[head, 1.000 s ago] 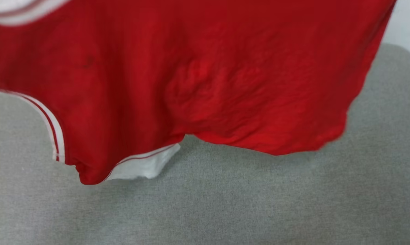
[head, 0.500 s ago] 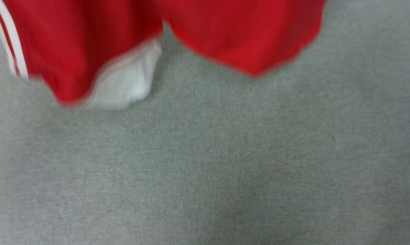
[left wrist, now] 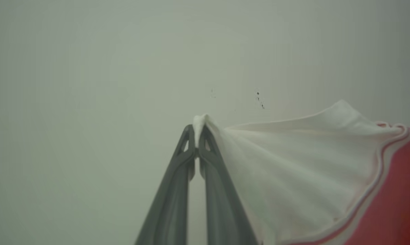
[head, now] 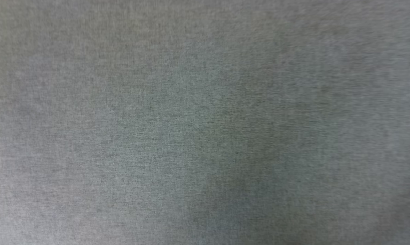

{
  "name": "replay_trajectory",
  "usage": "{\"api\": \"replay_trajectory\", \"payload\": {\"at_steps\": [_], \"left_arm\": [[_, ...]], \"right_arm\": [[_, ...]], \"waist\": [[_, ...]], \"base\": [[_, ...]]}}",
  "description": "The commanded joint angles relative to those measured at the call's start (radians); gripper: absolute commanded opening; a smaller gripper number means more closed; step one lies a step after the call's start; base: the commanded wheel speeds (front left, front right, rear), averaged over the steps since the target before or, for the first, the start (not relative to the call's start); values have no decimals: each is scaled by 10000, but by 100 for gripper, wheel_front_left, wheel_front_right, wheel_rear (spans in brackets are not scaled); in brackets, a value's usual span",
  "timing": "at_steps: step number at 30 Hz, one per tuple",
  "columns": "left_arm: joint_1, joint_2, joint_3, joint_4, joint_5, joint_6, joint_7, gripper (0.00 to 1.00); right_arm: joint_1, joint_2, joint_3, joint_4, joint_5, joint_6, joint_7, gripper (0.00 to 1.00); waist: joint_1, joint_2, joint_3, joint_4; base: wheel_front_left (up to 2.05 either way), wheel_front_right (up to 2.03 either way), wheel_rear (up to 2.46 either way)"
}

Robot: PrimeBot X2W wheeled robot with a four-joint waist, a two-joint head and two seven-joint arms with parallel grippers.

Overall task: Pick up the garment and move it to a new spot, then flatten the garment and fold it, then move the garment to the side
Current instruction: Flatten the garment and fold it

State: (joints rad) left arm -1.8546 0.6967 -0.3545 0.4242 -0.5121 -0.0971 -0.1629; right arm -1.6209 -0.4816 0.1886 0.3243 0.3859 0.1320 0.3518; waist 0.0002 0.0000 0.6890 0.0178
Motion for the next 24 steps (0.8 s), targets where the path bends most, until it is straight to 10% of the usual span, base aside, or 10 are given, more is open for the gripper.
{"api": "replay_trajectory", "payload": {"at_steps": [1, 11, 24], "left_arm": [[-193, -98, -3, 481, 16, -9, -329, 0], [2056, -1051, -722, 1435, 66, -254, -1034, 0], [9867, -1930, -1171, -65, -27, -314, -1046, 0]], "right_arm": [[-128, 11, -32, 461, -113, -24, -339, 0], [1522, 21, 476, 1806, 94, -21, -2035, 0], [6903, -324, 2808, 2649, 1453, -18, -3186, 0]], "waist": [[-2, 0, 508, 317], [-2, 0, 417, 759], [-2, 0, -2663, 907]], "base": [[0, 0, 0], [0, 0, 0], [0, 0, 0]]}}
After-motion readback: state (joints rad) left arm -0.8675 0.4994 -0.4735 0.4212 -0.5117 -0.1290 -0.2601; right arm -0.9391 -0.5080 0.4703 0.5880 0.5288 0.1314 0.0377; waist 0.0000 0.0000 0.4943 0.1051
